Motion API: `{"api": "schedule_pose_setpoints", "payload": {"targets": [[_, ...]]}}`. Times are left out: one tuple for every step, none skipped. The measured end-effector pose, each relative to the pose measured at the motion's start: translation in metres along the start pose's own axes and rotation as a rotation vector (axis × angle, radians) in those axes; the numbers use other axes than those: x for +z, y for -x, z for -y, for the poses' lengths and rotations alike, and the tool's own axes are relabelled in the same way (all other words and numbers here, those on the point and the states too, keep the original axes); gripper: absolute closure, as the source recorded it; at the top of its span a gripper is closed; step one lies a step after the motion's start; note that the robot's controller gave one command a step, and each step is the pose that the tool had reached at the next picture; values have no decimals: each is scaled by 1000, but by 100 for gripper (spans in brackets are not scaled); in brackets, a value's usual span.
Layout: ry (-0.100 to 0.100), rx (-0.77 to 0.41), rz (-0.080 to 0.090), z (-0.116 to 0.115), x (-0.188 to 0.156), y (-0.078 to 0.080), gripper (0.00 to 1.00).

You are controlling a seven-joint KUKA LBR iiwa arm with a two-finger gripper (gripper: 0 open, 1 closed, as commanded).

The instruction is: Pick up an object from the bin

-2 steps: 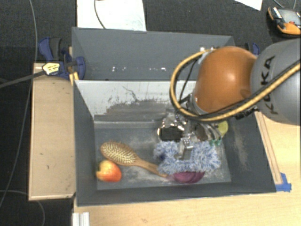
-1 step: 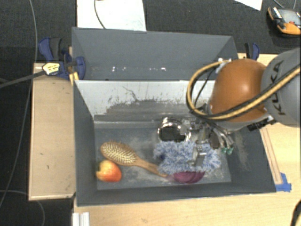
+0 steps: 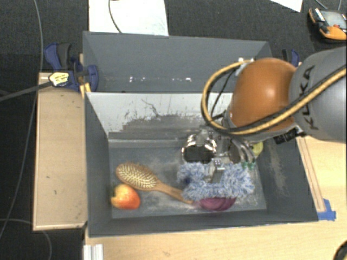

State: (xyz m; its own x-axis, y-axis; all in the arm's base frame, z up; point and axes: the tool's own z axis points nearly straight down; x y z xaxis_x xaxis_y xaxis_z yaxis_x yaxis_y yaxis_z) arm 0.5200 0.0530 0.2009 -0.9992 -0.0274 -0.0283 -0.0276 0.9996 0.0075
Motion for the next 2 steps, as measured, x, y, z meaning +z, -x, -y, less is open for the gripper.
{"api": "schedule_pose_setpoints", "payload": {"targets": [[-8, 92, -14, 41, 0, -41, 0], [1, 63, 0, 3, 12, -8, 0]]}}
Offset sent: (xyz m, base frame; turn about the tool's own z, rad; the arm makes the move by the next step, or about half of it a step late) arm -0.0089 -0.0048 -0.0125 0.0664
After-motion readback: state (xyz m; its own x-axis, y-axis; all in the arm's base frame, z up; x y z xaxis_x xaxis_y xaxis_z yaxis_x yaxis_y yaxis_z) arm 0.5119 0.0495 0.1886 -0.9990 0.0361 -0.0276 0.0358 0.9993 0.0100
